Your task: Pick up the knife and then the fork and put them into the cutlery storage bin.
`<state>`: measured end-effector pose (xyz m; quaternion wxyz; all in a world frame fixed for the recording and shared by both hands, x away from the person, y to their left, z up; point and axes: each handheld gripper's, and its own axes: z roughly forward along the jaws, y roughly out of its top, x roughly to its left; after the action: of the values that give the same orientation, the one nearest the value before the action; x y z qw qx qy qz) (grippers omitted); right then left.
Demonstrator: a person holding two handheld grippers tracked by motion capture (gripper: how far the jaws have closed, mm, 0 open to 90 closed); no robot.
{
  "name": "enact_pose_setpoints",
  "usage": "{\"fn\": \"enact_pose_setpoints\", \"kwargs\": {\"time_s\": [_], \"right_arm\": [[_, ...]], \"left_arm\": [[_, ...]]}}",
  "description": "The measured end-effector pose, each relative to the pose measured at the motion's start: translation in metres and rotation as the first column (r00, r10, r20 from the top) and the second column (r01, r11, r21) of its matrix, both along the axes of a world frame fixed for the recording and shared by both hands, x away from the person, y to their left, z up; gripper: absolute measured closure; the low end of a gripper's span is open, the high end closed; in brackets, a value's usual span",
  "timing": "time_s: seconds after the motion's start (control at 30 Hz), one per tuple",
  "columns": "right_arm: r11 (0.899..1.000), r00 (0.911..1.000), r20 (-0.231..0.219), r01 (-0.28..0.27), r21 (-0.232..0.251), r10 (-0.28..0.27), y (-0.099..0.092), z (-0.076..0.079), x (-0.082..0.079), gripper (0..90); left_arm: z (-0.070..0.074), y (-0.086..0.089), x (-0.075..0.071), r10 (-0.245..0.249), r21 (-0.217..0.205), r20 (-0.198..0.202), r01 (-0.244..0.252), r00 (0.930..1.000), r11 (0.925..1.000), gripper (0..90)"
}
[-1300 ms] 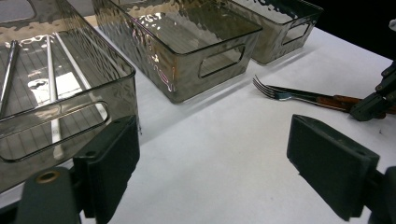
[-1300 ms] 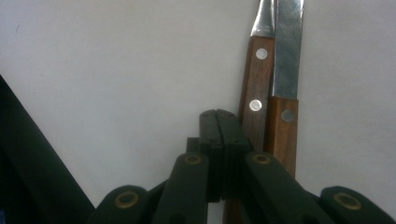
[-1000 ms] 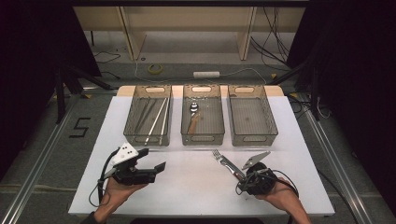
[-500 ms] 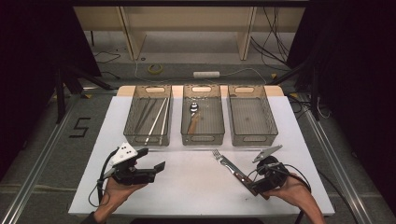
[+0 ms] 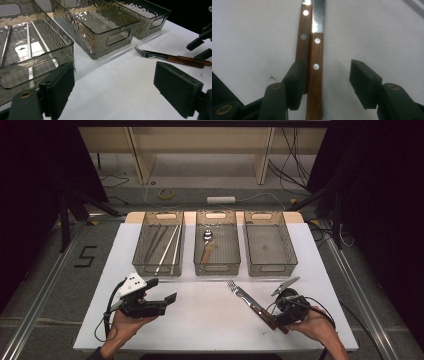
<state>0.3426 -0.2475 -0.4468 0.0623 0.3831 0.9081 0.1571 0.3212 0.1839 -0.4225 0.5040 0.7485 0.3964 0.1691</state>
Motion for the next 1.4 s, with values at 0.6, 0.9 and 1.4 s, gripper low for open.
{"fn": "enact_pose_setpoints", "kwargs": {"time_s": [0.6,0.9,1.4], "right_arm": [[0.998,0.9998,-0.004,-0.018,-0.056,0.018,0.006,-0.008,0.001,62.2],[0.998,0.9994,-0.023,-0.027,-0.06,0.026,0.01,-0.01,0.002,68.9],[0.999,0.9989,-0.045,-0.013,-0.048,0.011,0.01,-0.009,0.005,76.6]], "left_arm": [[0.0,0.0,0.0,0.001,0.0,-0.001,-0.001,1.0,1.0,16.4],[0.0,0.0,0.0,0.0,0.003,-0.002,0.0,1.0,1.0,16.4],[0.0,-0.001,0.0,-0.002,0.009,-0.004,0.002,1.0,1.0,16.4]]}}
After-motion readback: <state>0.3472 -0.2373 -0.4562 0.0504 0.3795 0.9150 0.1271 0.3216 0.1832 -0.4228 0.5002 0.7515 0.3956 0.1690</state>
